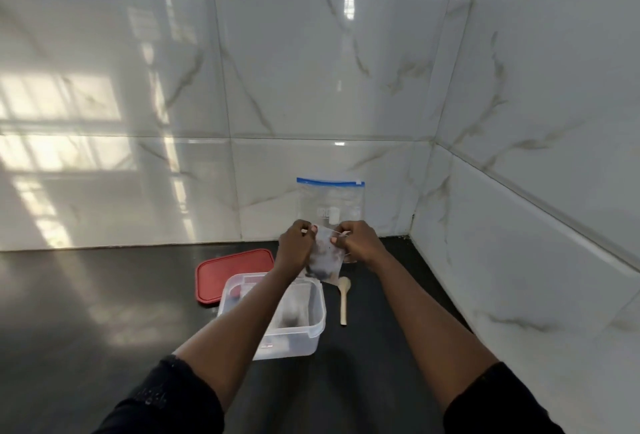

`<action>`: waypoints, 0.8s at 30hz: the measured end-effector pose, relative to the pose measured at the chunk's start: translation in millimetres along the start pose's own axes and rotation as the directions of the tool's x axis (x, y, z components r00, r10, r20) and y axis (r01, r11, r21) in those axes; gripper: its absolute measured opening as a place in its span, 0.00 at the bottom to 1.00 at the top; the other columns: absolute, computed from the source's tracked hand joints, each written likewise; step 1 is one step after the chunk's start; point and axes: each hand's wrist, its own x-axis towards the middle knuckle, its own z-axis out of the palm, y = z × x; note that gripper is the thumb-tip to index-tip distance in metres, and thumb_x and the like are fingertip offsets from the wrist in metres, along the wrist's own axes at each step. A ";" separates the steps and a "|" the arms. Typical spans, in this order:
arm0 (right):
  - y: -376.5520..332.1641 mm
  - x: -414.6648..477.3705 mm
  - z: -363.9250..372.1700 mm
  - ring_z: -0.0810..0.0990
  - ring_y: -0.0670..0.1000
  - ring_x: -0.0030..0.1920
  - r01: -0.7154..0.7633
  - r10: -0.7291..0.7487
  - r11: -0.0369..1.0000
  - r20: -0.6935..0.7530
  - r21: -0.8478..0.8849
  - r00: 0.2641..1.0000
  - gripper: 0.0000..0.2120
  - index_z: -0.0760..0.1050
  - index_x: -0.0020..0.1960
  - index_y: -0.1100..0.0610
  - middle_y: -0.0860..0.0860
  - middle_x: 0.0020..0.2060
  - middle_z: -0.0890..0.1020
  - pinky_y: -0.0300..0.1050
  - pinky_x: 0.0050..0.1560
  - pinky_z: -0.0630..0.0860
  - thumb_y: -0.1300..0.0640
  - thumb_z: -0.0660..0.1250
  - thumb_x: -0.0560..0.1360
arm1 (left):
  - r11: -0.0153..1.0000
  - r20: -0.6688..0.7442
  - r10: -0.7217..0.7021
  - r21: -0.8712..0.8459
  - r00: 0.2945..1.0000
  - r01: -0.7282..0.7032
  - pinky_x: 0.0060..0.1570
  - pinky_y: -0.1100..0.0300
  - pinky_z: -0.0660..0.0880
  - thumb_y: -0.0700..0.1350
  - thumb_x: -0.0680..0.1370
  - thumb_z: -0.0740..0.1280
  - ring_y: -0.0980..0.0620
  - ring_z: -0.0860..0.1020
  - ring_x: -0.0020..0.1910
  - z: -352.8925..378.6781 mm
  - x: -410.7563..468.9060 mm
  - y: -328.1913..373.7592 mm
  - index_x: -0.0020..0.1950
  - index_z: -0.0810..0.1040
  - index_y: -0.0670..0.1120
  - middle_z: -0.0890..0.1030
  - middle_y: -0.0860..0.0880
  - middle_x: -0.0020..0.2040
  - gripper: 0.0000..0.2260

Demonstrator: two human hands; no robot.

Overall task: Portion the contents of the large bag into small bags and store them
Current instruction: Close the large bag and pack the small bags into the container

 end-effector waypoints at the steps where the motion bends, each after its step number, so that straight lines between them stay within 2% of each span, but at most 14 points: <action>1: -7.6 0.5 8.3 0.79 0.51 0.45 0.007 -0.007 1.000 -0.008 0.003 1.000 0.06 0.80 0.50 0.61 0.54 0.43 0.80 0.48 0.50 0.78 0.62 0.69 0.74 | 0.999 0.016 -0.021 -0.029 1.000 0.022 0.47 0.54 0.73 0.44 0.80 0.59 0.45 0.76 0.48 -11.0 0.8 -3.8 0.55 0.75 0.44 0.79 0.42 0.53 0.08; 4: -24.5 -1.9 34.3 0.78 0.50 0.42 0.014 -0.011 0.999 0.076 -0.035 0.997 0.06 0.79 0.51 0.62 0.53 0.41 0.79 0.38 0.37 0.76 0.63 0.68 0.74 | 0.986 0.120 -0.115 -0.110 0.986 0.128 0.44 0.50 0.77 0.42 0.78 0.60 0.46 0.76 0.46 -43.2 -5.2 -19.5 0.51 0.73 0.48 0.78 0.41 0.53 0.04; 6: -29.0 -5.2 51.7 0.78 0.51 0.37 -0.003 0.013 0.998 0.166 -0.057 0.986 0.04 0.79 0.48 0.59 0.55 0.39 0.78 0.39 0.32 0.77 0.64 0.67 0.74 | 0.983 0.227 -0.152 -0.066 0.962 0.171 0.39 0.53 0.77 0.41 0.78 0.61 0.46 0.78 0.45 -60.3 -13.5 -31.1 0.53 0.73 0.47 0.78 0.42 0.51 0.05; 8: -29.4 -7.7 67.3 0.79 0.53 0.38 -0.003 0.030 0.994 0.248 -0.106 0.968 0.05 0.79 0.48 0.60 0.56 0.39 0.78 0.46 0.36 0.80 0.66 0.66 0.74 | 0.986 0.292 -0.169 0.041 0.941 0.165 0.37 0.53 0.78 0.40 0.78 0.62 0.47 0.78 0.43 -70.2 -20.3 -41.8 0.53 0.73 0.47 0.78 0.44 0.48 0.05; 10: -27.3 -9.6 80.9 0.78 0.54 0.41 -0.010 0.060 0.988 0.325 -0.154 0.944 0.08 0.78 0.52 0.64 0.55 0.38 0.76 0.49 0.40 0.80 0.67 0.65 0.74 | 0.976 0.317 -0.192 0.164 0.929 0.146 0.36 0.53 0.79 0.37 0.77 0.62 0.49 0.79 0.41 -74.9 -24.6 -50.7 0.52 0.74 0.46 0.77 0.44 0.48 0.06; 13: -23.7 -13.8 96.3 0.77 0.52 0.37 -0.050 0.130 0.978 0.400 -0.203 0.907 0.05 0.77 0.50 0.61 0.53 0.35 0.74 0.48 0.40 0.81 0.67 0.65 0.75 | 0.927 0.345 -0.295 0.329 0.891 0.180 0.39 0.53 0.80 0.36 0.78 0.61 0.48 0.81 0.42 -75.3 -25.8 -59.9 0.55 0.75 0.43 0.78 0.44 0.48 0.08; 16: -20.7 -14.7 108.2 0.81 0.55 0.41 -0.040 0.174 0.952 0.427 -0.303 0.887 0.05 0.77 0.51 0.60 0.54 0.39 0.76 0.45 0.39 0.80 0.65 0.66 0.76 | 0.856 0.362 -0.364 0.494 0.858 0.155 0.43 0.55 0.81 0.40 0.78 0.63 0.49 0.80 0.41 -73.5 -26.1 -66.2 0.58 0.76 0.42 0.80 0.44 0.49 0.09; 18: -20.4 -13.8 114.6 0.83 0.59 0.47 0.008 0.187 0.910 0.428 -0.415 0.884 0.11 0.76 0.58 0.62 0.56 0.45 0.78 0.42 0.37 0.78 0.62 0.67 0.76 | 0.779 0.390 -0.347 0.626 0.853 0.031 0.48 0.57 0.80 0.43 0.77 0.64 0.50 0.80 0.43 -74.3 -23.6 -71.4 0.58 0.77 0.42 0.82 0.45 0.51 0.11; 20: -20.8 -12.3 117.0 0.83 0.58 0.47 0.064 0.187 0.841 0.398 -0.538 0.898 0.16 0.74 0.61 0.63 0.59 0.51 0.80 0.41 0.38 0.77 0.59 0.68 0.75 | 0.750 0.407 -0.263 0.656 0.875 -0.079 0.54 0.57 0.77 0.45 0.76 0.67 0.50 0.80 0.48 -77.1 -19.6 -73.0 0.57 0.80 0.42 0.82 0.45 0.52 0.12; 22: -23.5 -6.7 114.3 0.82 0.57 0.49 0.091 0.155 0.782 0.333 -0.616 0.930 0.18 0.73 0.60 0.62 0.59 0.54 0.81 0.45 0.45 0.77 0.55 0.70 0.74 | 0.804 0.376 -0.143 0.584 0.916 -0.114 0.53 0.58 0.75 0.47 0.74 0.70 0.51 0.79 0.49 -83.7 -15.3 -69.8 0.51 0.82 0.43 0.83 0.47 0.50 0.10; 24: -27.9 6.1 110.3 0.82 0.57 0.52 0.086 0.124 0.767 0.279 -0.636 0.952 0.16 0.75 0.54 0.62 0.59 0.53 0.82 0.47 0.51 0.76 0.54 0.71 0.73 | 0.884 0.285 -0.055 0.460 0.957 -0.086 0.47 0.61 0.74 0.46 0.73 0.70 0.53 0.79 0.44 -94.9 -9.1 -65.4 0.47 0.83 0.43 0.84 0.48 0.45 0.07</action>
